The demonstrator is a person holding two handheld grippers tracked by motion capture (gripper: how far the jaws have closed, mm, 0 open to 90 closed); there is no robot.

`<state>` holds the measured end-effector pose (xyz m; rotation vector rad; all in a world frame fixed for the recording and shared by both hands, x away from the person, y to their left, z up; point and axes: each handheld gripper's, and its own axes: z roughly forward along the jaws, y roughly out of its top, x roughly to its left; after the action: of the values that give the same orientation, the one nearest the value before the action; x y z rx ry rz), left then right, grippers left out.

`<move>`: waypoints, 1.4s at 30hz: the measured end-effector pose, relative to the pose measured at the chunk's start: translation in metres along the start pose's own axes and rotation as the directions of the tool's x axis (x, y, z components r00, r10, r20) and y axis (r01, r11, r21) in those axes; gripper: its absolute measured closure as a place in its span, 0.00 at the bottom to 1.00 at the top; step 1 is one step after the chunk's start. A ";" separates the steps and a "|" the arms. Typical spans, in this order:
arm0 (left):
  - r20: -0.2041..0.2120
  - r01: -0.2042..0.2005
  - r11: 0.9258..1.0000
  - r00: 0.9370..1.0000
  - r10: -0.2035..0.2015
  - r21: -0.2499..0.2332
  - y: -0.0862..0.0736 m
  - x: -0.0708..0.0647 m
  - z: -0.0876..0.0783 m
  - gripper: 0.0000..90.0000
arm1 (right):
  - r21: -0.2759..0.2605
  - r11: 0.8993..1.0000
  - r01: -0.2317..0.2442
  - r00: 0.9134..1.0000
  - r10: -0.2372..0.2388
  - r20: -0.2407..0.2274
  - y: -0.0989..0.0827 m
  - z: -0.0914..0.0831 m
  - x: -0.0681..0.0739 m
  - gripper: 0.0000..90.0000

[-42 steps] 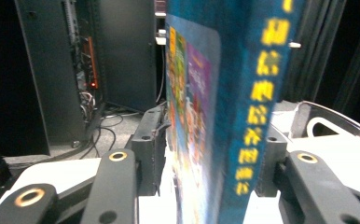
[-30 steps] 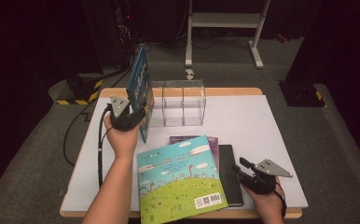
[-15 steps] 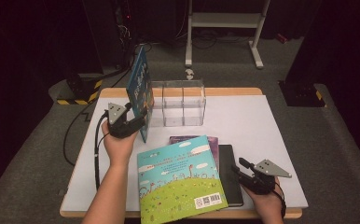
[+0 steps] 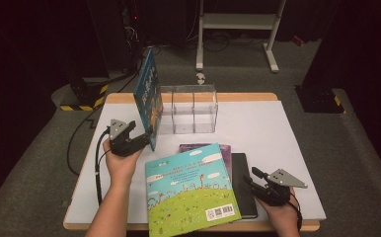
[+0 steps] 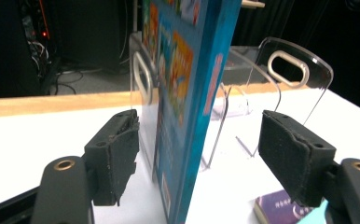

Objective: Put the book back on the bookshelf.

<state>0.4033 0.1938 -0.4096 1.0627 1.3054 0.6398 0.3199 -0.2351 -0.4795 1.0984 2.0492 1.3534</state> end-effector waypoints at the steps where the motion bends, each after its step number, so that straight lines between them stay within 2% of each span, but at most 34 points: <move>1: 0.000 0.010 1.000 1.000 -0.010 0.000 -0.002 0.001 -0.001 0.32 | 0.000 1.000 0.002 1.000 -0.002 0.000 0.000 0.000 0.000 0.61; 4: -0.004 0.025 1.000 1.000 -0.025 0.008 -0.006 0.006 -0.005 0.32 | 0.002 1.000 0.004 1.000 -0.004 0.001 0.000 0.001 0.001 0.60; 11: -0.007 0.033 0.999 0.999 -0.033 0.031 -0.020 0.014 -0.017 0.31 | 0.006 1.000 0.004 1.000 -0.004 0.007 0.000 0.001 0.000 0.59; 18: -0.011 0.015 0.995 1.000 -0.014 0.097 -0.041 0.019 -0.029 0.30 | 0.006 1.000 0.007 1.000 -0.007 0.015 0.001 0.000 0.000 0.57; 23: -0.012 0.017 0.990 1.000 -0.016 0.142 -0.057 0.020 -0.040 0.31 | 0.004 1.000 0.009 1.000 -0.009 0.022 0.002 0.000 0.000 0.55; 28: -0.018 0.001 0.982 1.000 0.003 0.190 -0.072 0.021 -0.053 0.31 | 0.009 1.000 0.023 0.999 -0.023 0.022 0.004 0.002 0.001 0.54; 31: -0.022 -0.008 0.979 1.000 0.013 0.202 -0.082 0.022 -0.061 0.31 | 0.014 0.999 0.032 0.999 -0.032 0.020 0.006 0.004 0.003 0.53; 37: -0.037 0.031 0.969 0.999 -0.023 0.247 -0.096 0.028 -0.074 0.32 | 0.015 0.998 0.064 0.998 -0.064 0.019 0.012 0.011 0.007 0.52; 39: -0.033 0.029 0.967 0.999 -0.021 0.254 -0.097 0.026 -0.078 0.32 | 0.014 0.997 0.072 0.997 -0.072 0.018 0.014 0.013 0.008 0.52; 42: -0.022 0.005 0.962 1.000 0.001 0.272 -0.101 0.023 -0.083 0.32 | 0.010 0.996 0.084 0.996 -0.084 0.017 0.018 0.016 0.010 0.51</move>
<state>0.3099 0.1932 -0.5044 1.2796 1.4419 0.4802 0.3324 -0.2139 -0.4692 1.0127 2.0675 1.2902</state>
